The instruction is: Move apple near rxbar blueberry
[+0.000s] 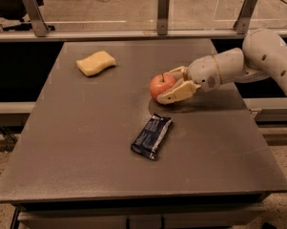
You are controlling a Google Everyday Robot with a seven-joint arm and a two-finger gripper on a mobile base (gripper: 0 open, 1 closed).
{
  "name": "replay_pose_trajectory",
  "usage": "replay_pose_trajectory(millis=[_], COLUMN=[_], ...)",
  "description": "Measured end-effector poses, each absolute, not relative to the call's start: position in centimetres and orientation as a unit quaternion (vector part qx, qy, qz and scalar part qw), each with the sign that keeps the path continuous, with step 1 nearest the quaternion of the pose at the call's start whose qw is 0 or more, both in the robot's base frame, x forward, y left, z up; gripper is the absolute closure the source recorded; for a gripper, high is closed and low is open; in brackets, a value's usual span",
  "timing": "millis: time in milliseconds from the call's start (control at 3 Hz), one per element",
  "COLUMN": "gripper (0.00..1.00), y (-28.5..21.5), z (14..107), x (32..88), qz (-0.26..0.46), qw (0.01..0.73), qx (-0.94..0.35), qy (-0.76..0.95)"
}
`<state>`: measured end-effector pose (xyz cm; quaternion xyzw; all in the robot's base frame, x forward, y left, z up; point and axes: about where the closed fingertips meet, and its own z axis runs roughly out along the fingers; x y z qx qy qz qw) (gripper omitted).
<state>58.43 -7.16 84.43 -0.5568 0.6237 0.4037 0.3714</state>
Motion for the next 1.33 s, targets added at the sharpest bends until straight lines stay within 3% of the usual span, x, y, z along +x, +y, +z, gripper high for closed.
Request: replay_pose_trajectory(millis=[333,667,1000,1333], gripper=[0.12,0.00,0.00,0.00], y=[-7.1,-6.9,-7.0,-10.7], z=[84.4,84.4,84.9,87.8], x=[58.4,58.4,58.5,58.4], qz=[0.404,0.405,0.406,0.371], qw=[0.371,0.370,0.366,0.404], qx=[-0.557,-0.558,-0.561,-0.554], qy=[0.624,0.623,0.621,0.626])
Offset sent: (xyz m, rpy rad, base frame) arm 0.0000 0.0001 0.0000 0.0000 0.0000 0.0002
